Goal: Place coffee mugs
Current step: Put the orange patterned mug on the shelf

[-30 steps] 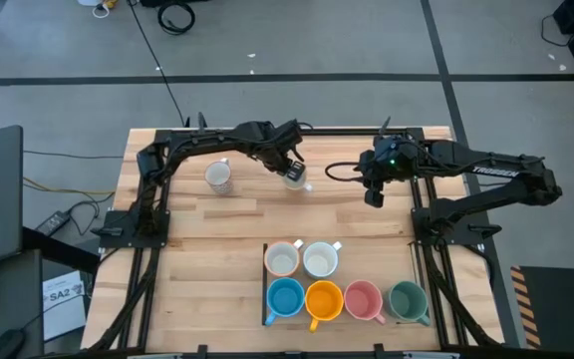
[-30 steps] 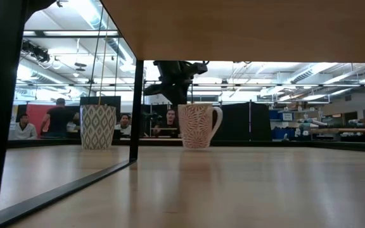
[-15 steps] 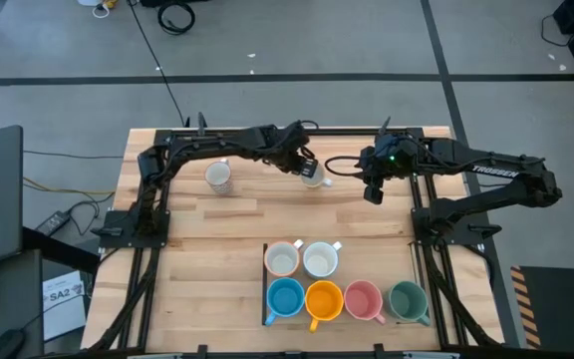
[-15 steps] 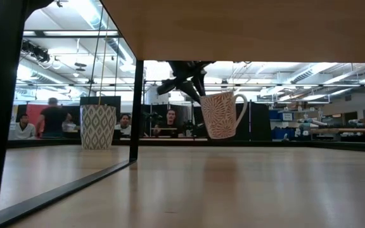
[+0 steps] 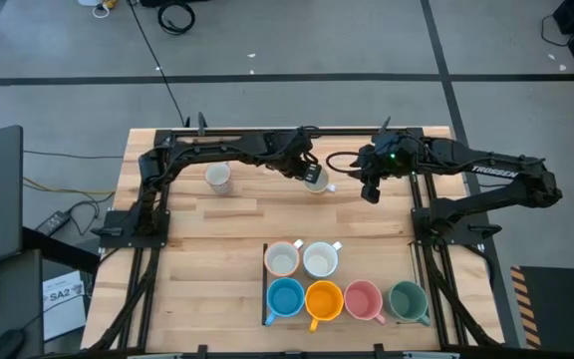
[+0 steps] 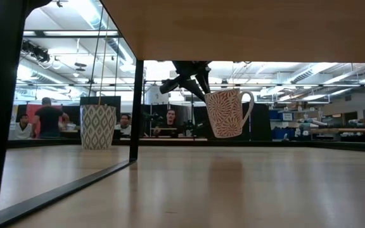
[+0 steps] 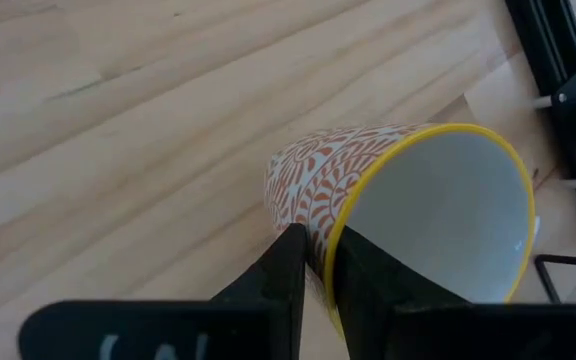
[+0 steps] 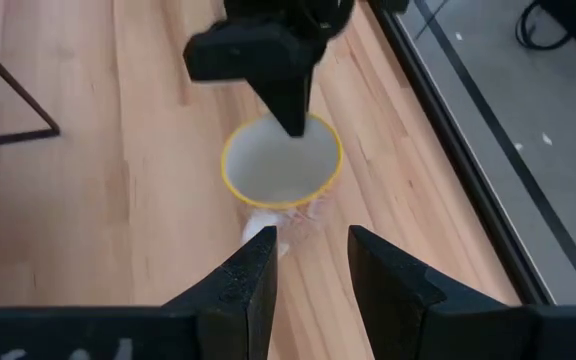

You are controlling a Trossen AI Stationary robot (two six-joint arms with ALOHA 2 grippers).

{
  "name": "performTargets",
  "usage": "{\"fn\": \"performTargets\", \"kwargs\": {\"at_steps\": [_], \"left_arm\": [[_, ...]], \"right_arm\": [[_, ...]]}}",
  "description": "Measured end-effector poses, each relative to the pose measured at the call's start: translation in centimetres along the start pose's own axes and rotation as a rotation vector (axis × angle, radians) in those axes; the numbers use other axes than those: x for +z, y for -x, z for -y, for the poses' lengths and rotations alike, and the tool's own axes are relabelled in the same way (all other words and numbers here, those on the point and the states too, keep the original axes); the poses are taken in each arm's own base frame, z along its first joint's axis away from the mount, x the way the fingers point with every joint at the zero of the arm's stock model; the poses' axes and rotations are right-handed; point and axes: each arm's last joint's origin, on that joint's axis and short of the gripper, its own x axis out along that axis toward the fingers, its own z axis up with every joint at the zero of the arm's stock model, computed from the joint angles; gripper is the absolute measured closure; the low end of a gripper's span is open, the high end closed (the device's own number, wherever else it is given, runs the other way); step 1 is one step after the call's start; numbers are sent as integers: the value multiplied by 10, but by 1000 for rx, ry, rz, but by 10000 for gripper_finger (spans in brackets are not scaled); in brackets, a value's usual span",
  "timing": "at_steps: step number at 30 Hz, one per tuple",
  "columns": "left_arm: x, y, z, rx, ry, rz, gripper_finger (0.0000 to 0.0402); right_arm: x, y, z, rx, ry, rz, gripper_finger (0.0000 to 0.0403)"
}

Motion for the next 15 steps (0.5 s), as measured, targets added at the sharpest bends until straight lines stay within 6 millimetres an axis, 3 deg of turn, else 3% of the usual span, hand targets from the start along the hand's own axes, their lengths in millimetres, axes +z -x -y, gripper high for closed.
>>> {"fn": "performTargets", "kwargs": {"at_steps": [15], "left_arm": [[-18,-13,10,4,38,-39,349]], "right_arm": [[-18,-25,-4,4,30,3,273]]}}
